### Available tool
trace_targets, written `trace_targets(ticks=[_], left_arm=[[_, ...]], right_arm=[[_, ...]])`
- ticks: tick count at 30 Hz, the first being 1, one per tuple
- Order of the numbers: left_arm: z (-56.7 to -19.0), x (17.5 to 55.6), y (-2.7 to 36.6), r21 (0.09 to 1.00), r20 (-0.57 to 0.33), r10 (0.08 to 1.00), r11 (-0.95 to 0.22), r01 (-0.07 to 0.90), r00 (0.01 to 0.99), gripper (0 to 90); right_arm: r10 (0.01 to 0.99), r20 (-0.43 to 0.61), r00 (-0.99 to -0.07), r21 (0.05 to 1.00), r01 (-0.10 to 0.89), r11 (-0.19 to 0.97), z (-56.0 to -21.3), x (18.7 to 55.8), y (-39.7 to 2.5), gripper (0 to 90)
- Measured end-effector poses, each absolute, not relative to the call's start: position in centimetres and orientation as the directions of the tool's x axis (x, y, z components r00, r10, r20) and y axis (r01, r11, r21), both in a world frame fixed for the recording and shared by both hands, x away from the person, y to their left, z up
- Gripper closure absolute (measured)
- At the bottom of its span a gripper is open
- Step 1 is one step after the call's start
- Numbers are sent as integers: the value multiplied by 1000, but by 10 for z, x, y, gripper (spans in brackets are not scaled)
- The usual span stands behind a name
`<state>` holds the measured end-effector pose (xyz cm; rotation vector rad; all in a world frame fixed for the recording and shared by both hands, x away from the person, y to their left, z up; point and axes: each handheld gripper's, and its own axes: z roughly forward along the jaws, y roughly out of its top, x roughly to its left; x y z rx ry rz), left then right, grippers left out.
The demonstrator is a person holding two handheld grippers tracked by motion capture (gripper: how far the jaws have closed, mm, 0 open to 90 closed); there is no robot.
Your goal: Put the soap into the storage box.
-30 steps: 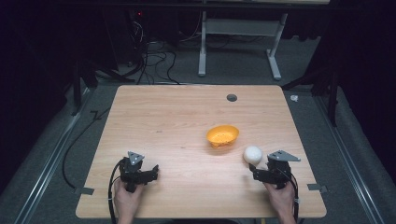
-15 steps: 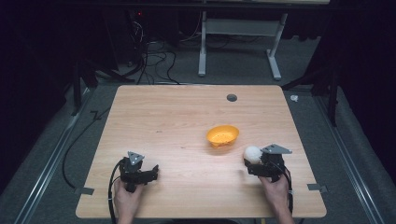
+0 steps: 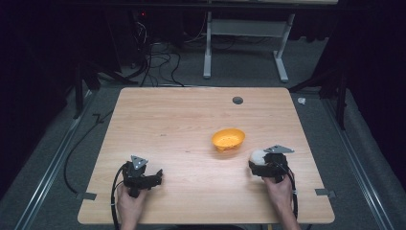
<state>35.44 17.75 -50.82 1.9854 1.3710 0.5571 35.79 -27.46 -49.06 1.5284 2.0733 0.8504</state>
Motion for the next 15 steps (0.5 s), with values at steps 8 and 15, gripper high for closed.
trace_targets(ticks=[8, 15], left_arm=[[-508, 354, 178, 718, -20, 932, -239, 654, 362, 99], [-508, 354, 178, 717, -20, 932, -240, 655, 363, 99]], right_arm=[[956, 27, -292, 678, 708, 197, -497, 364, -273, 179], [959, -1, -285, 685, 698, 208, -498, 363, -271, 224]])
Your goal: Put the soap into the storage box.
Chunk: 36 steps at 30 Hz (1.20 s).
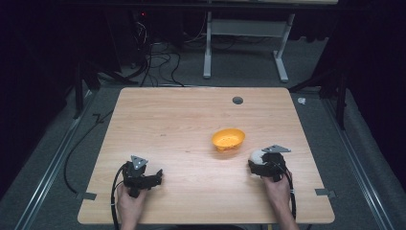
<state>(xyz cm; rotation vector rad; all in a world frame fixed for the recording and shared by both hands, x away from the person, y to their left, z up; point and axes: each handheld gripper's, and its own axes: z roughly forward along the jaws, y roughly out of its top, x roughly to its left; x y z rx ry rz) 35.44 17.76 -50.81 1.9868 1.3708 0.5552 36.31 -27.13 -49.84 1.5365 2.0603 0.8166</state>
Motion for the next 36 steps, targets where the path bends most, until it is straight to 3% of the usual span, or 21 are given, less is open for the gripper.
trace_targets(ticks=[36], left_arm=[[-508, 354, 178, 717, -20, 932, -239, 655, 363, 99]], right_arm=[[950, 19, -311, 721, 663, 202, -482, 357, -268, 232]])
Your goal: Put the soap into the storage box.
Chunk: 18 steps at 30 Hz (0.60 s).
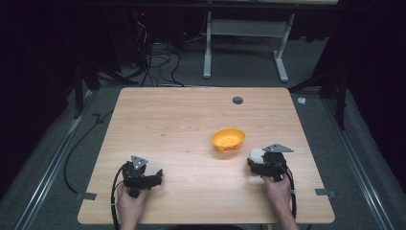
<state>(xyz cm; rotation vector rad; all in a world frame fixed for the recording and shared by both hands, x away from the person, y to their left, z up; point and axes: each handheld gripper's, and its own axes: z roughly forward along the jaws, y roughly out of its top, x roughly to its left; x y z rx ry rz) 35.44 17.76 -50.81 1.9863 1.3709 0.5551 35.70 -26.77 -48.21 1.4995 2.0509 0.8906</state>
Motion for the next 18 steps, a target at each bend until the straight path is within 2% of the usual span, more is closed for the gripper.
trace_targets(ticks=[18], left_arm=[[-508, 354, 178, 718, -20, 932, -239, 654, 362, 99]], right_arm=[[936, 43, -350, 734, 646, 208, -467, 355, -263, 232]])
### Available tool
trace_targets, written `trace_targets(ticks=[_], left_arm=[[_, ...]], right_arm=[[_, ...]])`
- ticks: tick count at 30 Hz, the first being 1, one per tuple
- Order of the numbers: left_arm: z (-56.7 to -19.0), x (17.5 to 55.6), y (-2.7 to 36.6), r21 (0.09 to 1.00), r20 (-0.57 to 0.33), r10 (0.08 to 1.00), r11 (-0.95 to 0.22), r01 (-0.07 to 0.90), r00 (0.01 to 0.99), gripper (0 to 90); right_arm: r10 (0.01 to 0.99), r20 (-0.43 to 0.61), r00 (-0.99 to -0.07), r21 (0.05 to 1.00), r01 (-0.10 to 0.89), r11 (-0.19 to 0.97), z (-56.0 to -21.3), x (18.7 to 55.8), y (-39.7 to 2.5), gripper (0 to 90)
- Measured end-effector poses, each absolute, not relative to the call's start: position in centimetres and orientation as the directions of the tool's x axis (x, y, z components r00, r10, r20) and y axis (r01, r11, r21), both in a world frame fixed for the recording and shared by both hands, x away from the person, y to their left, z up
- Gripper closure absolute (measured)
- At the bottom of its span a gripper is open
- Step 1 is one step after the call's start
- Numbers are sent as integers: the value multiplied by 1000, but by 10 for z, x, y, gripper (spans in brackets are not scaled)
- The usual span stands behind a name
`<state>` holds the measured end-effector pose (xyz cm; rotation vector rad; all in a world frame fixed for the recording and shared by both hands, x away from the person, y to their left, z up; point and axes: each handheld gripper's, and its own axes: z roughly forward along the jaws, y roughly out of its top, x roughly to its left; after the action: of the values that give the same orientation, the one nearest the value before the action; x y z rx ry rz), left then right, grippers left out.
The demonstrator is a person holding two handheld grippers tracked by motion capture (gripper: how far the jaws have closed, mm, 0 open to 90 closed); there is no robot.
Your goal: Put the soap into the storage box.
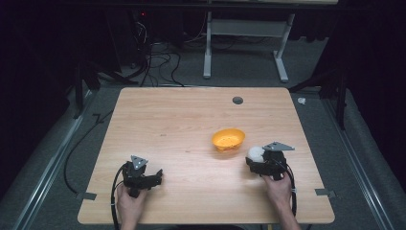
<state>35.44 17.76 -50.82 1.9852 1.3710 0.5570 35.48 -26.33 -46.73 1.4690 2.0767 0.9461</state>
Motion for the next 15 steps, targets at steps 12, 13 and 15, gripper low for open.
trace_targets(ticks=[12, 13, 15], left_arm=[[-508, 354, 178, 718, -20, 932, -239, 654, 362, 99], [-508, 354, 178, 718, -19, 932, -239, 654, 362, 99], [-508, 354, 178, 718, -20, 932, -239, 654, 362, 99]], right_arm=[[929, 46, -368, 741, 636, 215, -463, 355, -259, 232], [928, 45, -369, 741, 635, 217, -463, 354, -258, 232], [927, 48, -372, 744, 632, 216, -462, 354, -257, 232]])
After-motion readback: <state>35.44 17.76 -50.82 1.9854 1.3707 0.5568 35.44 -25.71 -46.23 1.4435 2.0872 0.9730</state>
